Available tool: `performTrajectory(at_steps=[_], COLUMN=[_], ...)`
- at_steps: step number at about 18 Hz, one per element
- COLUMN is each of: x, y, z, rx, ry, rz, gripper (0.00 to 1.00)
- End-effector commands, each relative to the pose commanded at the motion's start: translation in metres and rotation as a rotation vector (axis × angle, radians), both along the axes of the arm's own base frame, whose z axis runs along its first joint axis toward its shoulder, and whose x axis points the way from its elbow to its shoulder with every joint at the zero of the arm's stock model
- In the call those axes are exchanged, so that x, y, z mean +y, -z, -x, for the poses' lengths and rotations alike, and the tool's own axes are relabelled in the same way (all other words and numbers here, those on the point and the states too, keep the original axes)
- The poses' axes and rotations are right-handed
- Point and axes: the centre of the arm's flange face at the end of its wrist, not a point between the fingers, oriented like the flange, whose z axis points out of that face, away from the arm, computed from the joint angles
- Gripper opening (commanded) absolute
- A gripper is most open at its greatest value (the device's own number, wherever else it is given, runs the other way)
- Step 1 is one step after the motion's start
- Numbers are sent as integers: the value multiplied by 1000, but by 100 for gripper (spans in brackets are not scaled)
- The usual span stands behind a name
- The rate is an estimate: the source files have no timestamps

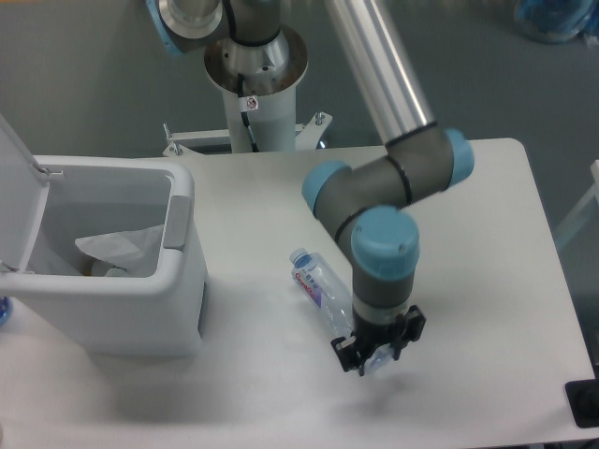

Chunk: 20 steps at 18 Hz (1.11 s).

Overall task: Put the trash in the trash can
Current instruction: 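Lift the water bottle and carry it over the trash bin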

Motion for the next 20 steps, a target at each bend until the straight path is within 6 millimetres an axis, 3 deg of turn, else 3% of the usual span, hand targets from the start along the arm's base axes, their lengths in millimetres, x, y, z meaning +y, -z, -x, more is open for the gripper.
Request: performTrajectory(at_steps=[3,6,12,15,20], x=[3,-1,-13,-8,23], y=[-67,-128,-217,-249,-260], z=[-1,-16,-65,-80,-135], rx=[89,161,258,304,302], ry=[17,44,116,141,234], rz=[-114,-209,-365,-404,-432], gripper=[59,59,59,59,59])
